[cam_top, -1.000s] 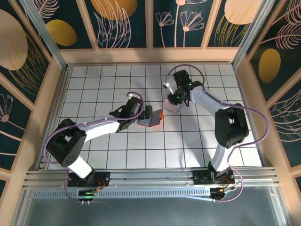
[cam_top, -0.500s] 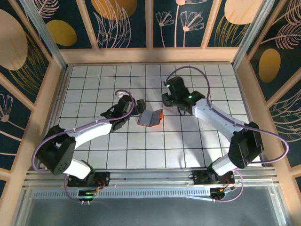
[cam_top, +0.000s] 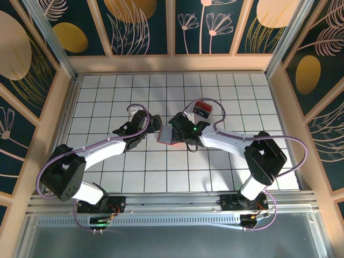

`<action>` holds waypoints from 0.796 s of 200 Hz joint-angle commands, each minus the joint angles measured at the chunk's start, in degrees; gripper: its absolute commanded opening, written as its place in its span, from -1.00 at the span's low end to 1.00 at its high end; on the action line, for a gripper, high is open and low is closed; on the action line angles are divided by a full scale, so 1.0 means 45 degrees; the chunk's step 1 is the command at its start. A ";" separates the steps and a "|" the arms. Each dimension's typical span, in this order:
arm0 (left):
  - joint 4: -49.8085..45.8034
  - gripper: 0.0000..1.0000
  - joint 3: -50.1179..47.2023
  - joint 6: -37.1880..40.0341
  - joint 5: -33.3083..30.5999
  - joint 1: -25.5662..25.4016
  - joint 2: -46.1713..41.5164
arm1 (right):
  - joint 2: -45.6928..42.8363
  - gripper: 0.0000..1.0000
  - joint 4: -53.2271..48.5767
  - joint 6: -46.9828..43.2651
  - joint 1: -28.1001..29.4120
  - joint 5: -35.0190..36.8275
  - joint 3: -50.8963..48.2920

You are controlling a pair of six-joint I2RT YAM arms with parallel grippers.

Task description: Take the credit cards out of the card holder

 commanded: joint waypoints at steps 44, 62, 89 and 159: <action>0.0079 0.97 -0.0157 -0.0097 0.0556 0.0094 0.0344 | 0.1266 -0.06 0.2098 0.0743 -0.0165 -0.0105 -0.0403; 0.0155 0.98 -0.0169 -0.0103 0.0627 0.0096 0.0408 | 0.1266 -0.33 0.2482 0.0539 -0.0229 -0.0415 -0.0714; 0.0217 0.98 -0.0120 -0.0081 0.0838 0.0096 0.0521 | 0.0924 -0.74 0.2950 0.0176 -0.0271 -0.1040 -0.1186; 0.0090 0.97 -0.0162 0.0201 0.2093 0.0093 0.0731 | -0.0636 -1.00 0.2386 -0.0283 -0.0417 -0.2663 -0.2482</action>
